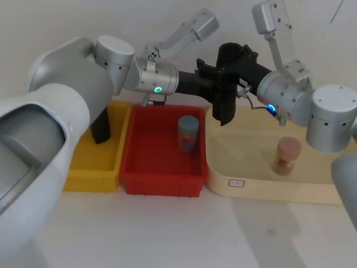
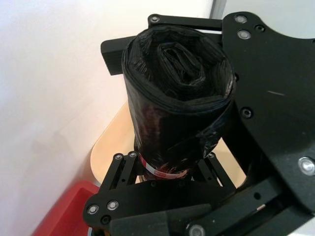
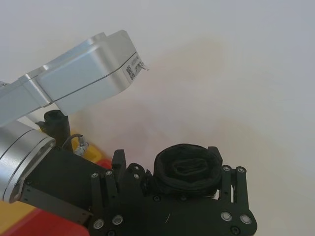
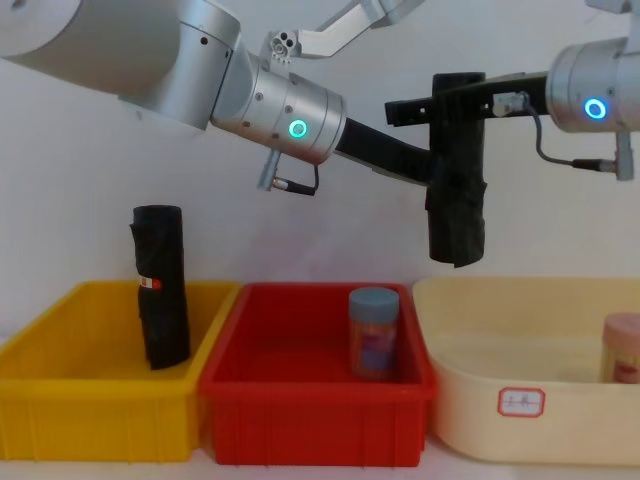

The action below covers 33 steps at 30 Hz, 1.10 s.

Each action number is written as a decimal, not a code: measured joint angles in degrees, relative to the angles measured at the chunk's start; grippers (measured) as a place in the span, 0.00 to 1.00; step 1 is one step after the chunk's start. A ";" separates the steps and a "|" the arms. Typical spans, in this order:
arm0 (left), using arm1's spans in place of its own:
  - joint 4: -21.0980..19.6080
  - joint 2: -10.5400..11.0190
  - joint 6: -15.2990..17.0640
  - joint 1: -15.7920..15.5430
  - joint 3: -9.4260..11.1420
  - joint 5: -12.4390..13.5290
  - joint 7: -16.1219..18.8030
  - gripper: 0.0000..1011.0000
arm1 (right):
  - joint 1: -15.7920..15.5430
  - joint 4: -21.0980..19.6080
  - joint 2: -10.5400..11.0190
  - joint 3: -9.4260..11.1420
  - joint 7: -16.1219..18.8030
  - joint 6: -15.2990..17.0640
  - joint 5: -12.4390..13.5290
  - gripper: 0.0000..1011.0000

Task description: Pick up the garbage bag with the one hand and transfer it to the other hand.

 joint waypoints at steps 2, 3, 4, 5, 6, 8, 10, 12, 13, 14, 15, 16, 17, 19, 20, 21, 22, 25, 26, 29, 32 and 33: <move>0.00 0.00 0.00 0.00 0.00 0.00 0.00 0.41 | 0.12 0.14 -0.02 -0.08 0.01 -0.04 0.04 0.99; 0.00 0.00 0.00 0.00 0.00 0.00 0.00 0.41 | 0.23 0.30 -0.04 -0.15 0.02 -0.11 0.07 0.99; 0.00 0.00 0.00 0.00 0.00 0.00 0.00 0.41 | 0.27 0.36 -0.05 -0.17 0.03 -0.14 0.10 0.99; 0.00 0.00 0.00 0.00 0.00 0.00 0.00 0.41 | 0.31 0.42 -0.06 -0.20 0.03 -0.18 0.11 0.99; 0.00 0.00 0.00 0.00 0.00 0.00 0.00 0.41 | 0.38 0.52 -0.07 -0.26 0.03 -0.22 0.15 0.97; 0.00 0.00 0.00 0.00 0.00 0.00 0.00 0.41 | 0.46 0.60 -0.10 -0.31 0.03 -0.24 0.18 0.94; 0.00 0.00 0.00 0.00 0.00 0.00 0.00 0.41 | 0.53 0.73 -0.12 -0.36 0.03 -0.28 0.21 0.90; 0.01 0.00 0.00 0.00 0.00 0.00 0.00 0.41 | 0.61 0.85 -0.14 -0.40 0.03 -0.32 0.23 0.84; 0.00 0.00 0.00 0.00 0.00 0.00 0.00 0.41 | 0.62 0.89 -0.15 -0.42 0.03 -0.33 0.24 0.83; 0.00 0.00 0.00 0.00 0.00 0.00 0.00 0.41 | 0.66 0.94 -0.16 -0.45 0.03 -0.36 0.26 0.81; 0.00 -0.01 0.00 0.00 0.00 0.00 0.00 0.41 | 0.66 0.94 -0.16 -0.45 0.03 -0.36 0.26 0.78; 0.00 0.00 0.00 0.00 0.00 0.00 0.00 0.41 | 0.68 0.99 -0.17 -0.47 0.03 -0.37 0.26 0.74; 0.00 0.00 0.00 0.00 0.00 0.00 0.00 0.41 | 0.71 1.03 -0.17 -0.49 0.03 -0.38 0.27 0.72; 0.00 0.00 0.00 0.00 0.00 0.00 0.00 0.41 | 0.75 1.08 -0.17 -0.50 0.02 -0.40 0.28 0.65; 0.00 0.00 0.00 0.00 0.00 0.00 0.00 0.41 | 0.76 1.10 -0.17 -0.51 0.02 -0.41 0.28 0.62; 0.01 0.00 0.00 0.00 0.00 0.00 0.00 0.41 | 0.78 1.13 -0.18 -0.53 0.02 -0.42 0.29 0.59; 0.00 0.00 0.00 0.00 0.00 0.00 0.00 0.41 | 0.79 1.14 -0.18 -0.54 0.02 -0.43 0.30 0.57; 0.01 0.00 0.00 0.00 0.00 0.00 0.00 0.41 | 0.81 1.19 -0.19 -0.55 0.02 -0.44 0.32 0.54; 0.01 0.00 0.00 0.00 0.00 0.00 0.00 0.41 | 0.81 1.20 -0.20 -0.56 0.03 -0.45 0.32 0.54; 0.00 -0.01 0.00 0.00 0.00 0.00 0.00 0.41 | 0.83 1.25 -0.21 -0.57 0.03 -0.46 0.35 0.54; 0.00 -0.01 0.00 0.00 0.00 0.00 0.00 0.41 | 0.84 1.28 -0.23 -0.58 0.03 -0.46 0.36 0.54; 0.00 -0.01 0.00 0.00 0.00 0.00 0.00 0.41 | 0.85 1.29 -0.24 -0.59 0.03 -0.46 0.36 0.54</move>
